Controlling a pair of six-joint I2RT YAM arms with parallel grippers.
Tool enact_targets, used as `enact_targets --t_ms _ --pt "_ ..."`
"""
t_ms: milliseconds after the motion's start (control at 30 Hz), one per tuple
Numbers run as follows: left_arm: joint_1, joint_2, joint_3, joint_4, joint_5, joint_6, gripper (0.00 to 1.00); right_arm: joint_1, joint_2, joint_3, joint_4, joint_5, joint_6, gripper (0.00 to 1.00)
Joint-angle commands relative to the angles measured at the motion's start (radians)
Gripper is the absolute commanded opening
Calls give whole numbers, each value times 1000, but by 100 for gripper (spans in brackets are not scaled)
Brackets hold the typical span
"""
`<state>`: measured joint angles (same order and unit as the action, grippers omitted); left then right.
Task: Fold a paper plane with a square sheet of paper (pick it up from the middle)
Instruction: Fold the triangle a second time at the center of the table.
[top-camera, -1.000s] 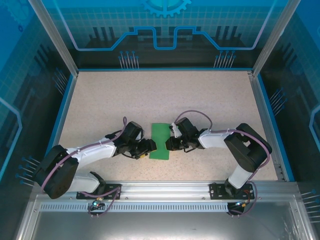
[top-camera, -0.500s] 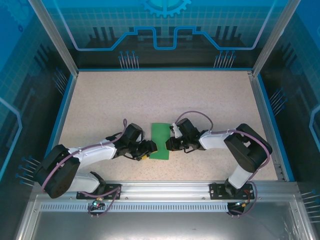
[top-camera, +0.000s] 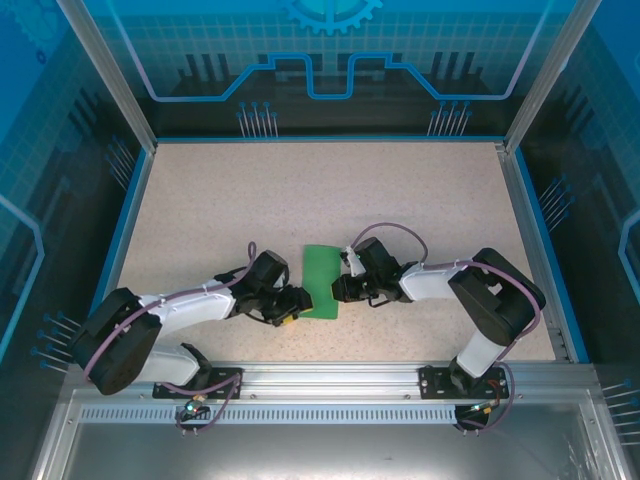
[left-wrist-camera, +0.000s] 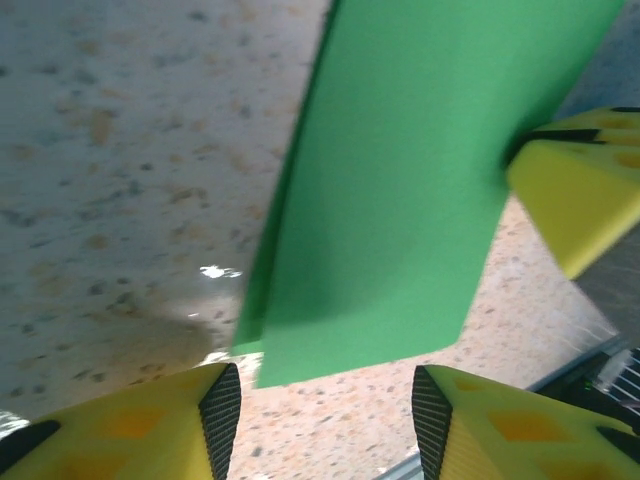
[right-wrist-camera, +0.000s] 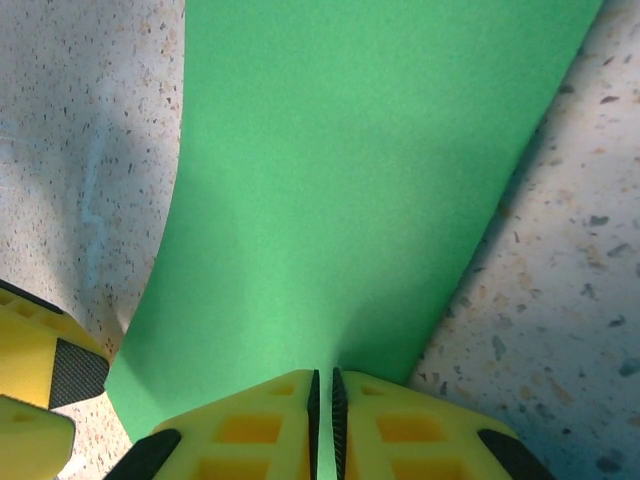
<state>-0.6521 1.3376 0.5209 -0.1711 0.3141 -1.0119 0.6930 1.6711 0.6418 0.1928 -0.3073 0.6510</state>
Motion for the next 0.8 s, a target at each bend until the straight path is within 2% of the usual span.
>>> enact_targets --t_ms 0,300,767 --pt "-7 -36 39 -148 -77 46 52 1 40 -41 -40 16 6 15" --pt "-6 -5 1 42 -5 -22 49 0 37 -46 -37 14 7 15" --pt "-7 3 11 31 -3 -13 40 -1 42 -53 -27 14 10 15"
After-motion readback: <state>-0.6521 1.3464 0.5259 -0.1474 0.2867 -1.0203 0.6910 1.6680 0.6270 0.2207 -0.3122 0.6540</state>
